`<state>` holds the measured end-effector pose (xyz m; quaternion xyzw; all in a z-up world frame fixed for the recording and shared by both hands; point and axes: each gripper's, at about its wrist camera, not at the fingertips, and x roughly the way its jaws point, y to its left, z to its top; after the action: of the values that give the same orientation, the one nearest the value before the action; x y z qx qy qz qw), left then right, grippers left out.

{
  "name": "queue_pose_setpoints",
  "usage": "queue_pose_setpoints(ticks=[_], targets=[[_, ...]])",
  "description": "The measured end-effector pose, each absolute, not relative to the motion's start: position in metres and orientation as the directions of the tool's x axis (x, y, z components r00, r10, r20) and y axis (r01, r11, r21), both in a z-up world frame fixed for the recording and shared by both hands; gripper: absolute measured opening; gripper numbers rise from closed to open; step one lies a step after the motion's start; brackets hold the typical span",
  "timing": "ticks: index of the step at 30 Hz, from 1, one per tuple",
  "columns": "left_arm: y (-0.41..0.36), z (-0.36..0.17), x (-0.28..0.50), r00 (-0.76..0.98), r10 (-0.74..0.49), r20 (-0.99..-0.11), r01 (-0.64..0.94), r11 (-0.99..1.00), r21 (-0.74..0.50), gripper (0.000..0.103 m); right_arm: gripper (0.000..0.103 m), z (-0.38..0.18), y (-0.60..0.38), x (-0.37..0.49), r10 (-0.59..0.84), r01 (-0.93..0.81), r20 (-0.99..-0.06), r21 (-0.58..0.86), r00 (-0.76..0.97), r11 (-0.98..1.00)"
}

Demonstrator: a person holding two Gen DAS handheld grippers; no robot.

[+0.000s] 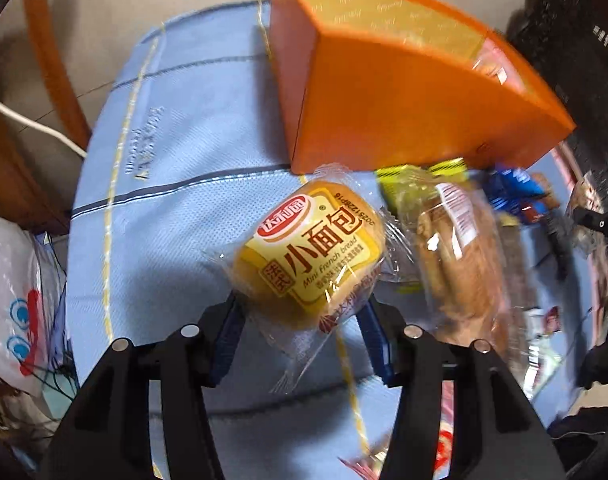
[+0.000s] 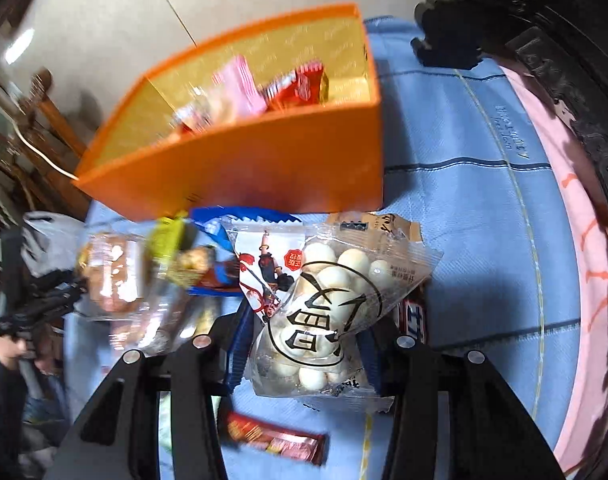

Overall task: Organize snacks
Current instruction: 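Carry both bags into the orange box and open both grippers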

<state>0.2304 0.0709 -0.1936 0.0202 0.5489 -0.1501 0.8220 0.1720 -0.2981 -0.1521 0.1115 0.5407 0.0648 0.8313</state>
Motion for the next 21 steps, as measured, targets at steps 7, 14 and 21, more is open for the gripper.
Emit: queue_pose_setpoints(ticks=[7, 14, 21], targets=[[0.078, -0.140, 0.206, 0.457, -0.252, -0.853, 0.238, 0.959, -0.155, 0.052, 0.047, -0.121, -0.306, 0.163, 0.303, -0.019, -0.835, 0.331, 0.459, 0.943], [0.067, -0.079, 0.208, 0.535, -0.264, -0.803, 0.250, 0.957, -0.148, 0.052, 0.047, -0.082, -0.298, 0.185, 0.344, -0.104, -0.779, 0.342, 0.524, 0.934], [0.022, -0.066, 0.283, 0.525, -0.278, -0.804, 0.245, 0.955, -0.170, 0.052, 0.048, -0.064, -0.296, 0.265, 0.328, -0.120, -0.752, 0.319, 0.571, 0.940]])
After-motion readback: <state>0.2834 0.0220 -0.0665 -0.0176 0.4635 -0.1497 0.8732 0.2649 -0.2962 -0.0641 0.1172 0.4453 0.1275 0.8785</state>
